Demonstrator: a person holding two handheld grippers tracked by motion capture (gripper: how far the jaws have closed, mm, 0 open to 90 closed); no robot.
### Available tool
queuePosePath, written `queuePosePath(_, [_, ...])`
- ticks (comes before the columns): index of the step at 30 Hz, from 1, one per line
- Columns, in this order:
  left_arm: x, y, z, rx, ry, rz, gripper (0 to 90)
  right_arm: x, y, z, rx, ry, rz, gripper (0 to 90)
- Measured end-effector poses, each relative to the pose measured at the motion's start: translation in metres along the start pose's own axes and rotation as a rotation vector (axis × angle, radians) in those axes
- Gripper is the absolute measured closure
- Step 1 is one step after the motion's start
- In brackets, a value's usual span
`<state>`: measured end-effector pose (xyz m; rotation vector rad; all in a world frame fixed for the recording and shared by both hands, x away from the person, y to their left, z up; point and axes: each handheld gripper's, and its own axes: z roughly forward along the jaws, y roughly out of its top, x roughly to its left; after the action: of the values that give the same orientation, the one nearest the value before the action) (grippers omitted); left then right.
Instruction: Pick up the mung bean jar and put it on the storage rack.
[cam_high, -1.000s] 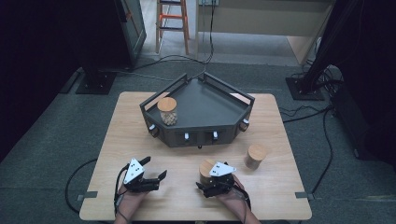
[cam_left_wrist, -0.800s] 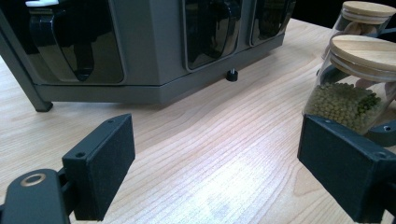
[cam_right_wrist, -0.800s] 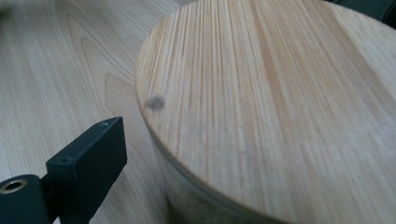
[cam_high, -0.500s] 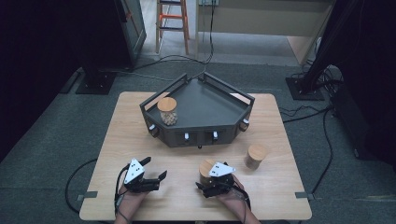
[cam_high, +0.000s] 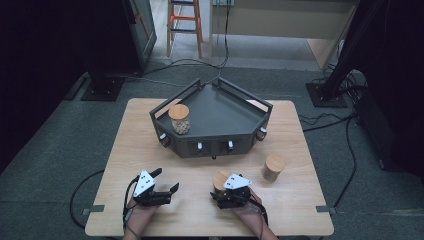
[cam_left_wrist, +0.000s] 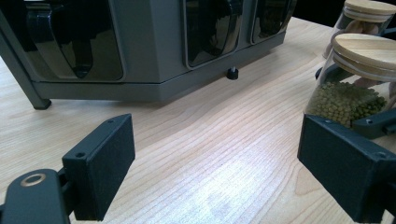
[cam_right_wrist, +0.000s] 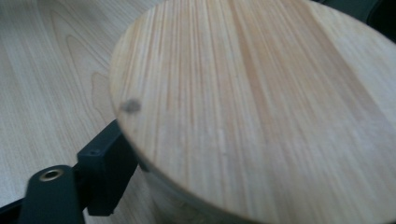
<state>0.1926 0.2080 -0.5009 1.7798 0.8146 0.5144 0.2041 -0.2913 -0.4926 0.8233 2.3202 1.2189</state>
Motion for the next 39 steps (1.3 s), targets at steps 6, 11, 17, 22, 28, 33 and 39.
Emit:
queuePosePath(6, [-0.001,0.000,-0.001,-0.002,0.003,-0.001,11.1,-0.001,-0.001,-0.001,-0.004,0.000,0.012,23.8])
queuePosePath(11, [0.000,0.000,-0.001,-0.003,0.006,-0.003,11.1,-0.003,-0.001,-0.001,-0.007,0.004,0.023,24.4])
queuePosePath(17, [0.001,-0.001,-0.002,-0.005,0.007,-0.005,11.1,-0.004,-0.002,-0.001,-0.011,-0.001,0.045,24.7])
queuePosePath(22, [0.001,-0.001,-0.003,-0.007,0.007,-0.004,11.1,-0.005,-0.003,-0.002,-0.012,-0.002,0.051,24.9])
queuePosePath(28, [0.000,-0.001,-0.004,-0.011,0.006,-0.004,11.1,-0.006,-0.003,-0.004,-0.020,0.006,0.056,25.0])
queuePosePath(33, [0.000,-0.001,-0.004,-0.010,0.006,-0.005,11.1,-0.006,0.001,-0.004,-0.011,0.017,0.041,25.1])
queuePosePath(39, [0.000,-0.001,-0.004,-0.004,0.009,0.003,11.1,-0.008,0.007,-0.007,-0.017,0.030,0.031,25.1])
